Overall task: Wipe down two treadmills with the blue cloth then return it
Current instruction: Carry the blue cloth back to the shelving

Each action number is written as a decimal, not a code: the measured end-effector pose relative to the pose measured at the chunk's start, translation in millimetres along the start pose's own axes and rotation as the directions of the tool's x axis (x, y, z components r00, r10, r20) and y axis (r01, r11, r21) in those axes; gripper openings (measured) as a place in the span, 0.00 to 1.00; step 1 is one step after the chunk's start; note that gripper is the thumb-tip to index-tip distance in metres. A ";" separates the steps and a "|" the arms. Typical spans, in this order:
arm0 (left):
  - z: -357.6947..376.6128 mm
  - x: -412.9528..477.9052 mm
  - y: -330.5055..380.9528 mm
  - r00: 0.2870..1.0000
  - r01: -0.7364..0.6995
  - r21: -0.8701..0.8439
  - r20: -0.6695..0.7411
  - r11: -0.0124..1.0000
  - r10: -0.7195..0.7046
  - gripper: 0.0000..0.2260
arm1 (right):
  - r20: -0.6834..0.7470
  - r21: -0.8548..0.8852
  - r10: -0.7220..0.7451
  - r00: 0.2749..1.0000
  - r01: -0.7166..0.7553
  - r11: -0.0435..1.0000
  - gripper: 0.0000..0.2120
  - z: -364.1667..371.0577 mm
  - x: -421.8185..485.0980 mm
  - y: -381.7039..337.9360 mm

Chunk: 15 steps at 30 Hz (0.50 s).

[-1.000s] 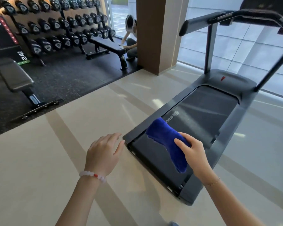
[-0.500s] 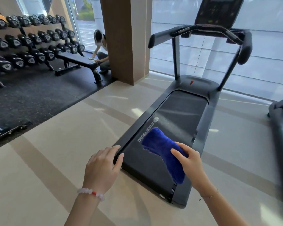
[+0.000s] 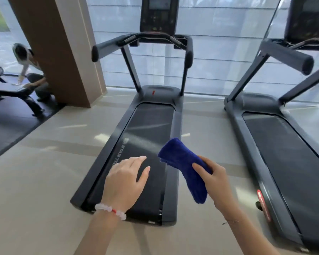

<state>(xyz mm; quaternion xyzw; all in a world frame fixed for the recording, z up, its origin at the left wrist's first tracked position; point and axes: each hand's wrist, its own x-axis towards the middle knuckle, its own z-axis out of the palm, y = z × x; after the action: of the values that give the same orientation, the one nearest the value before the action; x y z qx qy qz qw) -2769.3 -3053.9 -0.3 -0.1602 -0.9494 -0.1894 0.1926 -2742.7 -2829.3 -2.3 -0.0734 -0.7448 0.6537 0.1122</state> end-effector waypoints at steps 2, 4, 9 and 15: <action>8.8 5.9 23.7 0.998 -0.061 -0.035 0.021 0.998 0.062 0.20 | -0.059 0.002 -0.001 0.998 0.001 1.000 0.13 -25.0 -9.2 -2.0; 17.8 9.1 48.6 0.991 -0.125 -0.069 0.040 0.990 0.128 0.20 | -0.133 -0.011 0.000 0.991 -0.002 1.000 0.13 -50.4 -21.1 -1.5; 37.7 1.9 114.2 0.957 -0.262 -0.161 0.083 0.952 0.277 0.21 | -0.284 -0.045 0.002 0.959 -0.016 0.999 0.13 -114.1 -67.1 5.0; 50.1 -39.5 208.7 0.881 -0.412 -0.297 0.112 0.862 0.460 0.21 | -0.494 -0.093 -0.023 0.869 -0.026 0.995 0.13 -191.1 -151.1 10.5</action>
<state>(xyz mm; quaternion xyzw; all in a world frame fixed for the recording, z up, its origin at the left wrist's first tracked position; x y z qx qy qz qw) -2671.3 -2858.9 2.2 -0.4120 -0.8677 -0.2504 0.1211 -2547.2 -2683.6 -0.5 -0.2439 -0.7219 0.5766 0.2947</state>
